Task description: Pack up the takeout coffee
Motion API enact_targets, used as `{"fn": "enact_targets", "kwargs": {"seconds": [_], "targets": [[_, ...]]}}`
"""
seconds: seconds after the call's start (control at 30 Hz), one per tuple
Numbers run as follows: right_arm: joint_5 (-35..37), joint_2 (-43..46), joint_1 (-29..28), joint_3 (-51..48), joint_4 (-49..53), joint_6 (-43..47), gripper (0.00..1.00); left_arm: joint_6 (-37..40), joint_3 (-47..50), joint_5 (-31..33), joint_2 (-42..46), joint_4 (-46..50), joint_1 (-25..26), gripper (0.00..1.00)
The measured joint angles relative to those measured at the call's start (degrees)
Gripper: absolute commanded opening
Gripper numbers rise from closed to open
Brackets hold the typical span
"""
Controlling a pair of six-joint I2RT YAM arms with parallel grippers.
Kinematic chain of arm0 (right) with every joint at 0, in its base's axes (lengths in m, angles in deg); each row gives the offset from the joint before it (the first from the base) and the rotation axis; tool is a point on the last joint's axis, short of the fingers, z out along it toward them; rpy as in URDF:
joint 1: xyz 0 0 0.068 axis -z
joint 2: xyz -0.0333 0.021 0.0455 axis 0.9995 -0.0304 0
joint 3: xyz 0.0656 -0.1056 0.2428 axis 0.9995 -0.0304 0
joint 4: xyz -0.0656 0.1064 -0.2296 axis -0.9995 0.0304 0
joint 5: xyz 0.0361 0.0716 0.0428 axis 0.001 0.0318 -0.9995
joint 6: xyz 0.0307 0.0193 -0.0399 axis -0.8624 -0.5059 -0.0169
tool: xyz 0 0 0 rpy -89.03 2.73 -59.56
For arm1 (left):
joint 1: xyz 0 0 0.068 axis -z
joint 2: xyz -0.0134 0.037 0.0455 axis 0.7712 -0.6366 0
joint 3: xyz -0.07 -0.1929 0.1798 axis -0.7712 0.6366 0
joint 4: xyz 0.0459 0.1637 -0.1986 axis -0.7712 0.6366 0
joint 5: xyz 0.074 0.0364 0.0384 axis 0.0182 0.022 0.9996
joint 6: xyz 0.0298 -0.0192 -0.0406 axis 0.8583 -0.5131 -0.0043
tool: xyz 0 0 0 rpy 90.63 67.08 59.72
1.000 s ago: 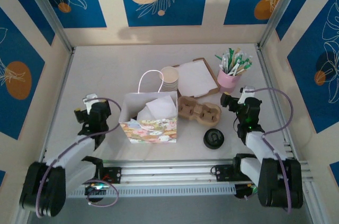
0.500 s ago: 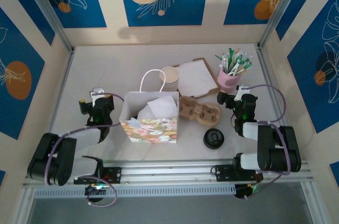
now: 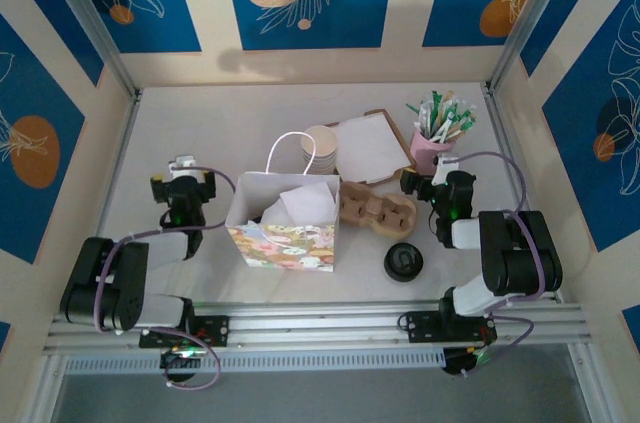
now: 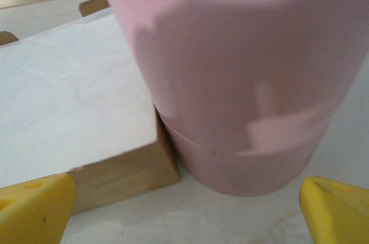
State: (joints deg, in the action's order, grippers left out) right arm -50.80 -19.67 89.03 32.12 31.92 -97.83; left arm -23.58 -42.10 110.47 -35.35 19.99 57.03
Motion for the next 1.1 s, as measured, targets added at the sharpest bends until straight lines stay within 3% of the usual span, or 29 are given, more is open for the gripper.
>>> {"fn": "enact_targets", "kwargs": {"seconds": [0.17,0.57,1.1], "targets": [[0.26,-0.02,-0.46,1.57,0.2,0.63,0.99,-2.64,0.0,-5.92,-0.26,0.31,-3.26,1.0],[1.55,-0.02,-0.83,1.73,1.84,1.09,0.99,-2.71,2.69,-18.6,-9.99,-14.34,-3.93,1.0],[1.81,-0.02,-1.2,1.75,2.12,1.11,0.99,-1.79,0.52,-18.4,-10.62,-12.98,-2.64,1.0]]}}
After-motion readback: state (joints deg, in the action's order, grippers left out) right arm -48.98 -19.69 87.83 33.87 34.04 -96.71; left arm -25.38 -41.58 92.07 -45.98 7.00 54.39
